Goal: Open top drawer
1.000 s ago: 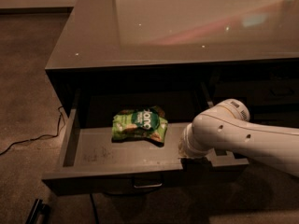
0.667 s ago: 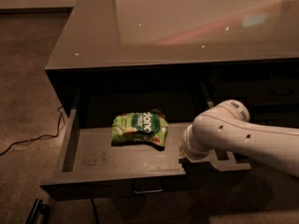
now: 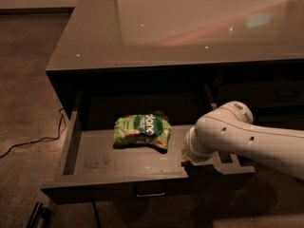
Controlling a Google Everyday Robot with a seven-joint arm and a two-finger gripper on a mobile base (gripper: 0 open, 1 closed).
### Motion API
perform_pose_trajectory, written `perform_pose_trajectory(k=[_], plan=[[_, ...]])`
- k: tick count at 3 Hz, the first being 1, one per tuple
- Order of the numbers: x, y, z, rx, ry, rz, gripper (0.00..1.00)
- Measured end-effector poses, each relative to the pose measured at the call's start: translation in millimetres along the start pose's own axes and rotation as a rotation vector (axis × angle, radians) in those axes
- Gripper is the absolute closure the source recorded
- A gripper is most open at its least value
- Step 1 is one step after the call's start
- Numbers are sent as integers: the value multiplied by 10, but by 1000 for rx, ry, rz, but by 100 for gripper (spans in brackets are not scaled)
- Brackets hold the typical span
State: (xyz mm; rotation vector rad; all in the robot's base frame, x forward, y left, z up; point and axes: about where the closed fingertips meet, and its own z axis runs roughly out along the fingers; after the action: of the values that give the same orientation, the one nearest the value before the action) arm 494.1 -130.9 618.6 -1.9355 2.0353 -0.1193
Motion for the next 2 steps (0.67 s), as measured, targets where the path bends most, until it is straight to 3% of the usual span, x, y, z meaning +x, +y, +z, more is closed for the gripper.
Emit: perform_pose_trajectory(k=[1, 2], plan=[[0, 0, 0, 0, 0, 0, 12], [0, 0, 0, 0, 0, 0, 0]])
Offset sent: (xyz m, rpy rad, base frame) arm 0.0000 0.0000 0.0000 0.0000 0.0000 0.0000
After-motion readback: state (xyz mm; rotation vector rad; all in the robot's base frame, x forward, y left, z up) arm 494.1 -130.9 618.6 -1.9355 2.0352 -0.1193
